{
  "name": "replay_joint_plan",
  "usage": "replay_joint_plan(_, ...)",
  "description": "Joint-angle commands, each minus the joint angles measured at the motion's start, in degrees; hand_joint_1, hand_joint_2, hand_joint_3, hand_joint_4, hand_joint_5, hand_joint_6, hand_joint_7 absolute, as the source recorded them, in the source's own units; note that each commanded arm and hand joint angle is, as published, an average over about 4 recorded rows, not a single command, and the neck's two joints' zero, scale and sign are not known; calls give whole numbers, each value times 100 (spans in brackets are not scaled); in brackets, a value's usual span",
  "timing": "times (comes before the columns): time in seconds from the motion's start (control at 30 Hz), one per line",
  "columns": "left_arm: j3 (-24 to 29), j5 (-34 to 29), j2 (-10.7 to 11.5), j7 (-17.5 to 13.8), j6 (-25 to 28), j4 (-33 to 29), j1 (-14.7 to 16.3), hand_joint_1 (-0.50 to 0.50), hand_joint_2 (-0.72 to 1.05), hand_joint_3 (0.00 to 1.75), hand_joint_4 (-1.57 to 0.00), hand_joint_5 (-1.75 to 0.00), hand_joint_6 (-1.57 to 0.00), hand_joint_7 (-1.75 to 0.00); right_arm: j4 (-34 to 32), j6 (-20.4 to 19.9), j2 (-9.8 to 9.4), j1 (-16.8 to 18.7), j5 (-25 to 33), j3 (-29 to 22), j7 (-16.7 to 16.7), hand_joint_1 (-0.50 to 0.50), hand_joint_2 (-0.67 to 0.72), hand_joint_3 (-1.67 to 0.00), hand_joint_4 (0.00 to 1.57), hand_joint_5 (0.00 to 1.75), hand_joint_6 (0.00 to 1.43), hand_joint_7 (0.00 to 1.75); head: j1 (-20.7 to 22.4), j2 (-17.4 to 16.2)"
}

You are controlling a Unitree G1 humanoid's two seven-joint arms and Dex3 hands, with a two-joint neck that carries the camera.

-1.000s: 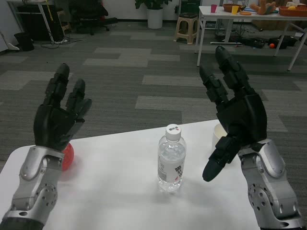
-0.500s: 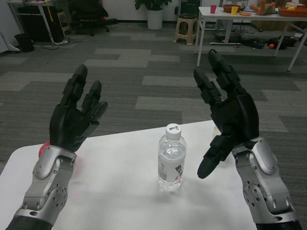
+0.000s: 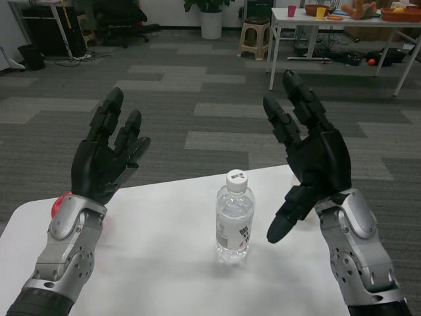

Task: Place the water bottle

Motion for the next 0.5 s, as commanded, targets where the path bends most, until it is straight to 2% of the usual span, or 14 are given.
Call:
replay_joint_plan(0.03, 58, -74, 86, -28, -66, 161, -186, -50, 105, 7, 0, 0, 0, 0, 34, -146, 53, -96, -46, 39, -67, -38, 41, 0, 0, 0, 0, 0, 11, 7)
replay_joint_plan(0.5, 179, -164, 145, -36, -92, 509, -386, -50, 105, 9, 0, 0, 0, 0, 363, -221, 53, -430, -158, 201, -219, -38, 41, 0, 0, 0, 0, 0, 198, -48)
